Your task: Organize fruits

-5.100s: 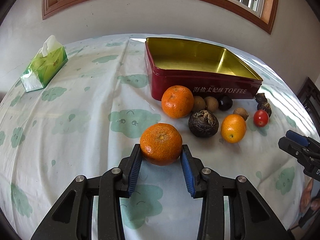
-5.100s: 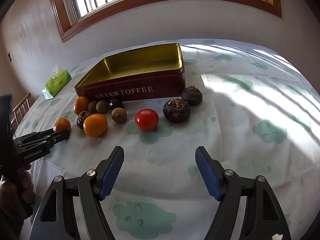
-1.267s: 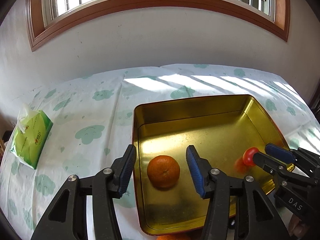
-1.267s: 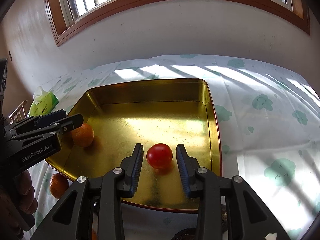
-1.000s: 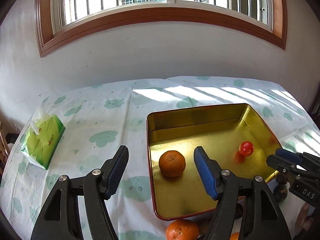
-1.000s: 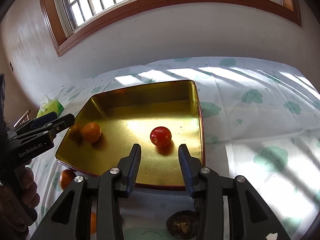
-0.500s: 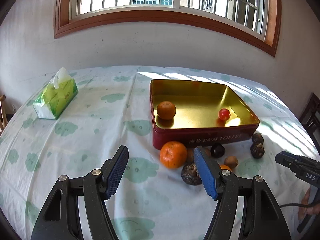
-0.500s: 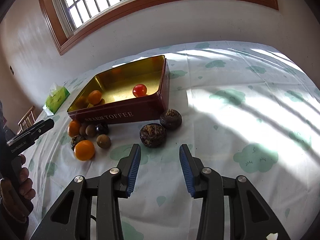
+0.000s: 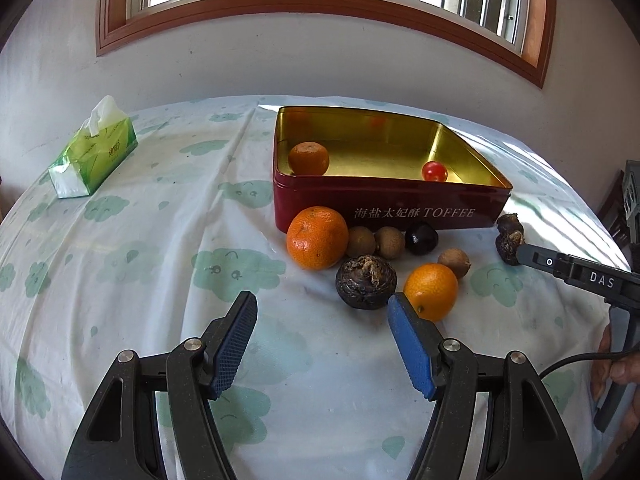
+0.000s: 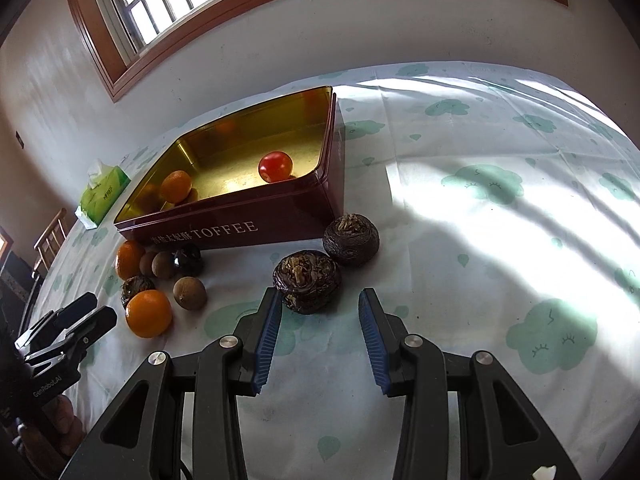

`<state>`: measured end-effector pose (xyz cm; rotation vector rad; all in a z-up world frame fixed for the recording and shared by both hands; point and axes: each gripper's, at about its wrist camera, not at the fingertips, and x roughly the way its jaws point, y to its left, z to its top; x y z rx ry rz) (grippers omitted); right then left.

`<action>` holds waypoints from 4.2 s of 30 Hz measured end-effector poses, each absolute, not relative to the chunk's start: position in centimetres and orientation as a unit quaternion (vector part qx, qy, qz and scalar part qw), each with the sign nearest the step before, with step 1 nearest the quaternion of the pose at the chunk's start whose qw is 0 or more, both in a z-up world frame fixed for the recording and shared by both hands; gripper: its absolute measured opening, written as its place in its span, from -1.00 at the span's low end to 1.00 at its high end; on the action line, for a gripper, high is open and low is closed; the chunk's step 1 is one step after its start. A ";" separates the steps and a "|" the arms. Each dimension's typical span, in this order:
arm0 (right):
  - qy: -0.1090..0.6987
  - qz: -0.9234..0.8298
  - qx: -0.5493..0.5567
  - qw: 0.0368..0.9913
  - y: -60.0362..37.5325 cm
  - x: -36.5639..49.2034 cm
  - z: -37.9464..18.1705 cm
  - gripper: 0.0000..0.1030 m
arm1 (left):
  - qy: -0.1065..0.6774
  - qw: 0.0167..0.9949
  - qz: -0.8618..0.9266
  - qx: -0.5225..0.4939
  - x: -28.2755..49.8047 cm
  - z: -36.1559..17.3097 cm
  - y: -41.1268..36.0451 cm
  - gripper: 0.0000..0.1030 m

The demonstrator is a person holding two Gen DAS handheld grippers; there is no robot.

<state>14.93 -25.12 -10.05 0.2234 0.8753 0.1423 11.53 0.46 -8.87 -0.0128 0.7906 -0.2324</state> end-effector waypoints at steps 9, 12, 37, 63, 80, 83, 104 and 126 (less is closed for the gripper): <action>0.431 0.057 0.073 0.898 -23.4 16.4 -10.4 -0.28 | 0.391 0.915 -0.102 0.002 11.5 -9.1 0.2 0.33; 0.431 0.058 0.069 0.898 -23.4 15.7 -10.3 -0.32 | 0.394 0.914 -0.094 0.022 11.5 -9.2 -0.4 0.38; 0.421 0.042 0.084 0.902 -25.6 11.3 -10.3 -0.32 | 0.362 0.902 -0.214 0.095 13.3 -8.0 -6.3 0.24; 0.420 0.042 0.087 0.902 -25.6 11.3 -10.3 -0.30 | 0.341 0.899 -0.215 0.168 12.1 -8.5 -7.6 -0.01; 0.418 0.047 0.100 0.902 -25.7 11.4 -10.3 -0.30 | 0.374 0.865 -0.289 0.170 11.9 -8.5 -7.4 -0.13; 0.418 0.046 0.100 0.902 -25.8 11.3 -10.3 -0.30 | 0.376 0.851 -0.302 0.206 11.5 -9.1 -8.4 -0.13; 0.429 0.024 0.088 0.899 -24.8 11.5 -10.2 -0.29 | 0.407 0.907 -0.107 0.029 10.7 -9.4 -3.2 -0.30; 0.423 0.008 0.068 0.904 -23.3 11.2 -10.3 -0.30 | 0.429 0.903 -0.031 0.001 12.2 -10.3 0.2 -0.23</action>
